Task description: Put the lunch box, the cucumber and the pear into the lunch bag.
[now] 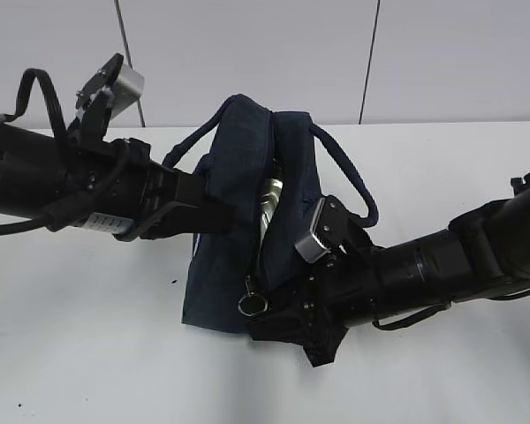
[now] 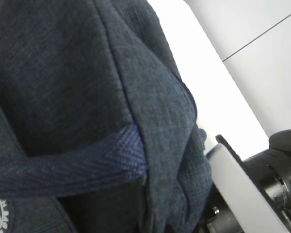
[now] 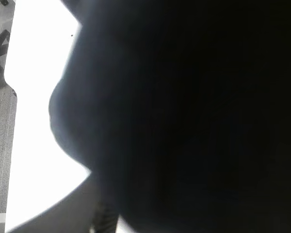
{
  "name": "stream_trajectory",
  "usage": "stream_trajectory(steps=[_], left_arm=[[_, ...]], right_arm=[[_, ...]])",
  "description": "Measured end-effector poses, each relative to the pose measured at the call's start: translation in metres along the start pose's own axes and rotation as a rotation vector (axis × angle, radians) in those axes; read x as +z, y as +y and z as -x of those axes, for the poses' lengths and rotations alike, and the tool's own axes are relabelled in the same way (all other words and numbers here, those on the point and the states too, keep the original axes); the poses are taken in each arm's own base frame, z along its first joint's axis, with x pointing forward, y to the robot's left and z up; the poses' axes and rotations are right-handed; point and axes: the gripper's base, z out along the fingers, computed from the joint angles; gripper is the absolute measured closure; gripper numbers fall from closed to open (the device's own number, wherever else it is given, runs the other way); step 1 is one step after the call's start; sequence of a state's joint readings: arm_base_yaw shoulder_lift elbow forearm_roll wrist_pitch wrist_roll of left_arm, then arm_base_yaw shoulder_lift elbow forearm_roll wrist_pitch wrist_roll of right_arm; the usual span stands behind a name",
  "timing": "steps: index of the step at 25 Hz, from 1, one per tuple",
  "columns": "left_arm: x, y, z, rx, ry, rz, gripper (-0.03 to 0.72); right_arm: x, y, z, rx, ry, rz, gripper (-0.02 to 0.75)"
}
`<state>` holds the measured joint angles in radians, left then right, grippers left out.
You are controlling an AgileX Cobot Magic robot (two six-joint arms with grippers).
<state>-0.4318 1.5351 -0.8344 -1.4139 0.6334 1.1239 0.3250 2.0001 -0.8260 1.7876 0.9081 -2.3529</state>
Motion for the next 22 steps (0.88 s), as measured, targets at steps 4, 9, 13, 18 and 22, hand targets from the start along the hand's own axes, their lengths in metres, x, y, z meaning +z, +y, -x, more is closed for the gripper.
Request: stream_trajectory(steps=[4, 9, 13, 18, 22], left_arm=[[0.0, 0.0, -0.001, 0.008, 0.007, -0.001, 0.701], [0.0, 0.0, -0.002, 0.022, 0.018, 0.0, 0.701], [0.0, 0.0, -0.002, 0.024, 0.02, -0.001, 0.701], [0.0, 0.0, -0.002, 0.026, 0.021, 0.0, 0.701], [0.0, 0.0, -0.002, 0.027, 0.021, 0.001, 0.701]], right_arm=[[0.0, 0.0, 0.001, 0.012, -0.001, -0.001, 0.574], [0.0, 0.0, 0.001, 0.056, -0.001, -0.001, 0.732], [0.0, 0.0, 0.001, 0.099, -0.009, 0.006, 0.732], [0.0, 0.005, 0.005, 0.163, -0.042, 0.066, 0.732], [-0.006, 0.012, 0.011, 0.185, -0.017, 0.102, 0.732]])
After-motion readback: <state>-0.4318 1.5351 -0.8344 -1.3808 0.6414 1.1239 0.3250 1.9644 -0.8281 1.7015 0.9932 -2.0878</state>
